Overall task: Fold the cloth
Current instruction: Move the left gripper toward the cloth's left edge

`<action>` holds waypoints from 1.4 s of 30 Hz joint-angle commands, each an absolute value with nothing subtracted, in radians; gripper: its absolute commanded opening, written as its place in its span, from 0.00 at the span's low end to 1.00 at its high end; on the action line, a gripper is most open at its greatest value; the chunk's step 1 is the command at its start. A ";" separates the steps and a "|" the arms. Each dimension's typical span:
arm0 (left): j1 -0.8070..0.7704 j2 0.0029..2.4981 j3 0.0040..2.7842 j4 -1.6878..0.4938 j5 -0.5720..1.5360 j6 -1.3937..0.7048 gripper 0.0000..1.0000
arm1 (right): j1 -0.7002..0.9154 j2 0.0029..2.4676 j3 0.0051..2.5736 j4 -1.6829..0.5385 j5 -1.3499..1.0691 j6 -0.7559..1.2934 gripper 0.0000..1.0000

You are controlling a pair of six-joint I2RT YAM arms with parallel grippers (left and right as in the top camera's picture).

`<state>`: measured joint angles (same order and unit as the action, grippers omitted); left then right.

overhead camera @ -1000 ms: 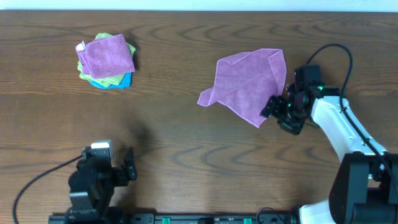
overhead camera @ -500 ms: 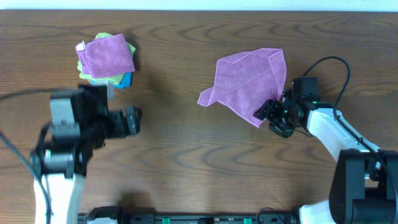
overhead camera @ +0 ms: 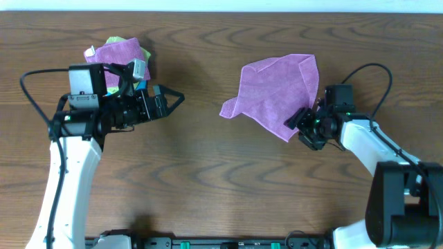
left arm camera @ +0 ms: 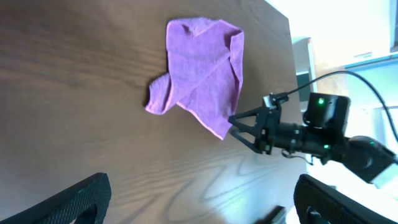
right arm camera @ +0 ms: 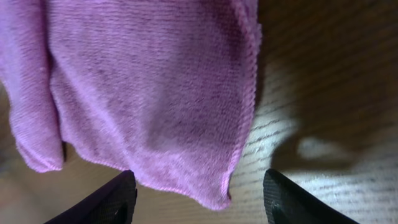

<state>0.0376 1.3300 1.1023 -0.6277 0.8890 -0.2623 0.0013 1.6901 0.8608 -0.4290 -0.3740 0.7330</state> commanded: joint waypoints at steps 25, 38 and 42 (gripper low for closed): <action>-0.087 1.438 1.122 -0.570 0.909 -0.474 0.95 | 0.063 1.549 0.870 -0.493 -0.366 0.750 0.01; -0.115 1.439 1.122 -0.570 0.878 -0.532 0.95 | 0.063 1.314 0.870 -0.832 -0.104 0.717 0.01; -0.169 1.443 1.120 -0.572 0.833 -0.532 0.95 | 0.063 1.314 0.870 -0.823 -0.102 0.717 0.01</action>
<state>-0.1402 1.4349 1.1023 -0.5720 0.8719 -0.5243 0.0650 1.3209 0.8646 -0.8249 -0.1326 0.7300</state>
